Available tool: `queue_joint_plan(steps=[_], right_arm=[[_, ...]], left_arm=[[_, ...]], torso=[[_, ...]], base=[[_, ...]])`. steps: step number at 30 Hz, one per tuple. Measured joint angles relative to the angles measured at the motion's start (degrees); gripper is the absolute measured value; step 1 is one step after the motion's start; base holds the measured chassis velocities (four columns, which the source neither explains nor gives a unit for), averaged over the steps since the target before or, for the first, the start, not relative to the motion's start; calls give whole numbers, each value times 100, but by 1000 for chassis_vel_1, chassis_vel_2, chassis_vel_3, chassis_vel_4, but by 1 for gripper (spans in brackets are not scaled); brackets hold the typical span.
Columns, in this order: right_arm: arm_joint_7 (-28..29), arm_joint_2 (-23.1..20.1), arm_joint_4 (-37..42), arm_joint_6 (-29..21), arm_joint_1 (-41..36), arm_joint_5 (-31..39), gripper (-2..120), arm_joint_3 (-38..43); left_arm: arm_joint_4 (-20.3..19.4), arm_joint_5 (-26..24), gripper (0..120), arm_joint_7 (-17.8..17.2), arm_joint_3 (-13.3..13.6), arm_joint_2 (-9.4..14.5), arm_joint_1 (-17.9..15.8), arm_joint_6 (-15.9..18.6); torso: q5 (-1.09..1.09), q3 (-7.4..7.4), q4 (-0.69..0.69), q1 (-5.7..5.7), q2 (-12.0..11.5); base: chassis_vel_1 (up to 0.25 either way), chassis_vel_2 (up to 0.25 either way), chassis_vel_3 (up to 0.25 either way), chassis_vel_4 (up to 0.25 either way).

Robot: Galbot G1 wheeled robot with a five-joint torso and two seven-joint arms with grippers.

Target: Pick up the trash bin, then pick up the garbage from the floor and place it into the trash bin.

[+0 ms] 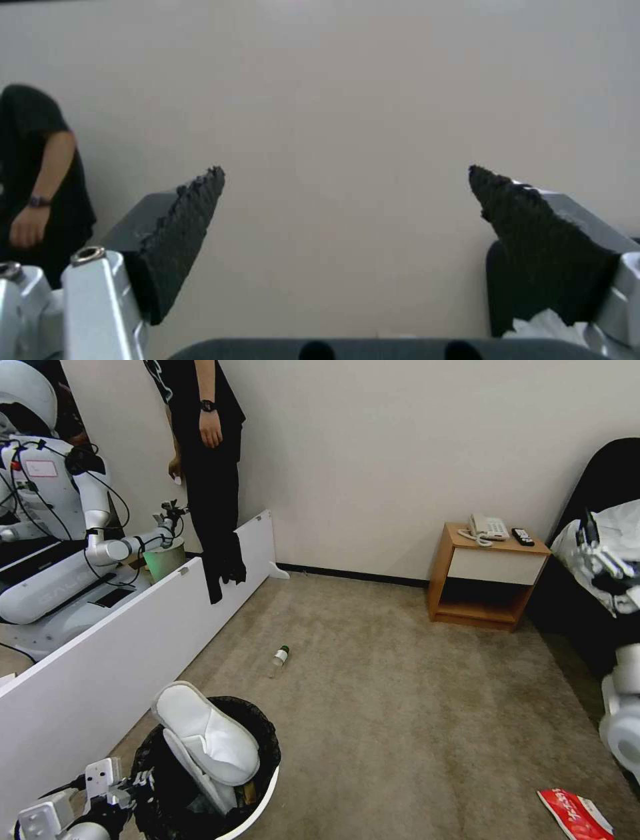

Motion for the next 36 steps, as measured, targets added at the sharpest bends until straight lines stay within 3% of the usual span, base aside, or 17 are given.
queue_joint_plan(steps=[16, 36], right_arm=[[-44, 474, 132, 9, -422, -376, 93, -493], [-54, 537, 52, 48, -443, -491, 93, -655]], left_arm=[[7, 504, 2, 243, 115, -244, 20, -132], [40, 614, 2, 292, 167, -348, -23, -158]], torso=[[1, 0, 0, 0, 0], [0, 1, -1, 1, 0]], base=[[-14, -18, -16, -18], [-99, -101, -101, -99]])
